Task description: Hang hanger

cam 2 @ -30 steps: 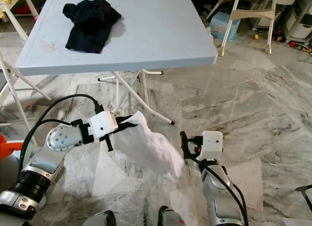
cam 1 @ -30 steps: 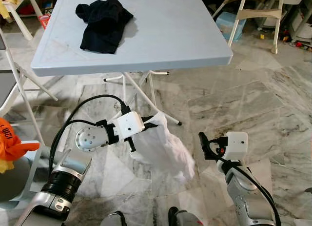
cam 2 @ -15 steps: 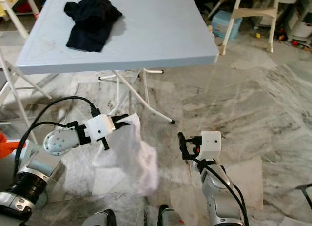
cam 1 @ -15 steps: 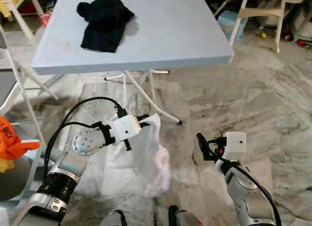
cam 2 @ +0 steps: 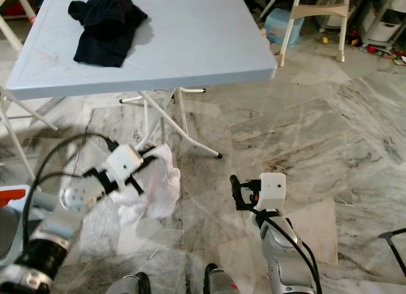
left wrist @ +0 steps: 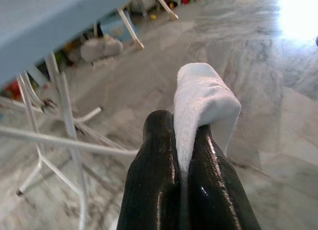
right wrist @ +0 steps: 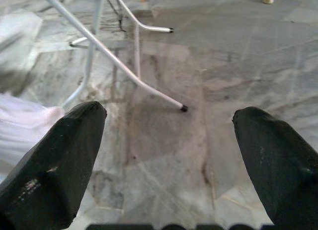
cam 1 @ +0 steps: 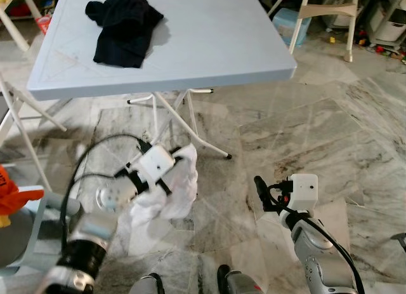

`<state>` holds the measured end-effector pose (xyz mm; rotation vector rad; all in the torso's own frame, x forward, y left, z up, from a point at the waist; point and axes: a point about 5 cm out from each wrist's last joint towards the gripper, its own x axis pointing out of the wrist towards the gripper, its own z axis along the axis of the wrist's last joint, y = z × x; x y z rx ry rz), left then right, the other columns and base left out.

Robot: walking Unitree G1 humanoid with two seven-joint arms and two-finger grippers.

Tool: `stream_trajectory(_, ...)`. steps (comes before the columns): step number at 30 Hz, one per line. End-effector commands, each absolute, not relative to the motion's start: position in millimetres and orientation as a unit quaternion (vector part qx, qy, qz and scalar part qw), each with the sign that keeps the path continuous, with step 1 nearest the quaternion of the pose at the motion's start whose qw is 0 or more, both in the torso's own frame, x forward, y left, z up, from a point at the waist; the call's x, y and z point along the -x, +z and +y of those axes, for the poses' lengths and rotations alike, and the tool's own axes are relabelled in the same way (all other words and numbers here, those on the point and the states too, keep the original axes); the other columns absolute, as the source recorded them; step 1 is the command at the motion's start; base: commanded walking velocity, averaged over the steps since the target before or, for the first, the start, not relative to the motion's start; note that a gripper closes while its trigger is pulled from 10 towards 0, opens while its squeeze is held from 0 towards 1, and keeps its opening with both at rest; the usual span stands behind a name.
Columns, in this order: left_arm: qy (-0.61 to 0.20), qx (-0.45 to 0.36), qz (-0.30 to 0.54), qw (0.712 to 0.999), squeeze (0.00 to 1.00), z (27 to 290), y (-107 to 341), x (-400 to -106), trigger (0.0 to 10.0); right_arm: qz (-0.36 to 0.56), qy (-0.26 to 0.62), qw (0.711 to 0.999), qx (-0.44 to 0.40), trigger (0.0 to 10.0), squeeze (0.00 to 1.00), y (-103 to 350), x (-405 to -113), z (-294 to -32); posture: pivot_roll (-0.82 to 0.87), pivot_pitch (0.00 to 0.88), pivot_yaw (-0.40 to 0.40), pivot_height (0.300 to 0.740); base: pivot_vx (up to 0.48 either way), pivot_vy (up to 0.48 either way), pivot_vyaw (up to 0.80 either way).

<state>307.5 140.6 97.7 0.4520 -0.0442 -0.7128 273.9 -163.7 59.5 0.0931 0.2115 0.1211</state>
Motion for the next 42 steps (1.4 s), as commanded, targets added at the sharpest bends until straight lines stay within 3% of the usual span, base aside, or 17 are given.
stream_trajectory(1,-0.344,-0.209,-0.046,0.914,0.0,134.2,108.2,-307.2,10.0,0.112,0.053,0.991,-0.044,10.0,0.0,57.1,-270.4,-165.5,-0.03,0.207,-0.024,0.74,0.0,0.0,-0.8)
stream_trajectory(23,-0.344,-0.205,-0.031,0.916,0.0,133.9,110.0,-306.1,10.0,0.109,0.052,0.992,-0.043,10.0,0.0,56.5,-272.1,-161.9,-0.02,0.196,-0.02,0.74,0.0,0.214,-0.8)
stream_trajectory(42,-0.337,-0.192,-0.013,0.922,0.0,134.5,100.3,-303.1,10.0,0.098,0.037,0.993,-0.047,10.0,0.0,59.5,-276.2,-163.5,-0.02,0.181,-0.011,0.74,0.0,0.103,-0.53)
